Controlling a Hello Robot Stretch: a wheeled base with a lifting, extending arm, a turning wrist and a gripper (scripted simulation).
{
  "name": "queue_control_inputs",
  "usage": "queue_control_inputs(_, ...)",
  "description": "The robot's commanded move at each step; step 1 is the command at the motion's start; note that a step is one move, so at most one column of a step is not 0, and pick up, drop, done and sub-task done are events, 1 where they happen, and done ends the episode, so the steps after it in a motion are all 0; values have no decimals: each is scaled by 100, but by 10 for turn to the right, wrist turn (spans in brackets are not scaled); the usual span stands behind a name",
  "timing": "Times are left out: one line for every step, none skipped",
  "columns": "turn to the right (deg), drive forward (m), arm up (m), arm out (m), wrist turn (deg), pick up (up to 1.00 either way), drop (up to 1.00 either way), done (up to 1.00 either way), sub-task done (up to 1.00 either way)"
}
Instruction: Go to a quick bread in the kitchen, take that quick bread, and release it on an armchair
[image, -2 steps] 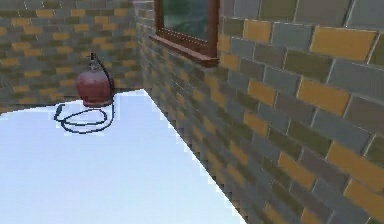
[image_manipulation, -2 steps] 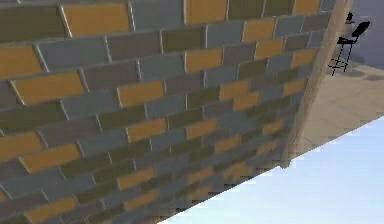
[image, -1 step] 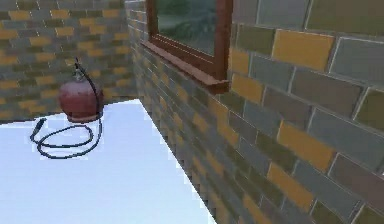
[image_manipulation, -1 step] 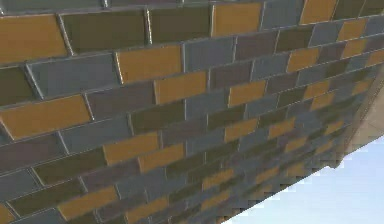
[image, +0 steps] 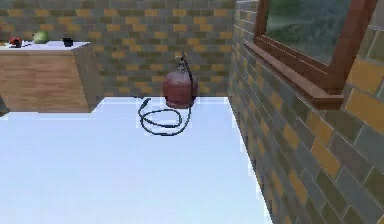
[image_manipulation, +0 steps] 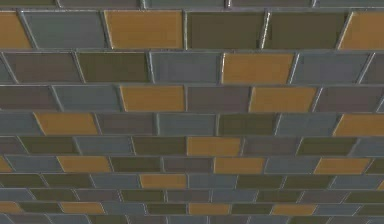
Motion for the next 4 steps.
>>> queue_control_inputs(0,5,0,0,0,0,0,0,0)
queue_control_inputs(-390,0,0,0,0,0,0,0,0)
queue_control_inputs(0,100,0,0,0,0,0,0,0)
queue_control_inputs(0,100,0,0,0,0,0,0,0)
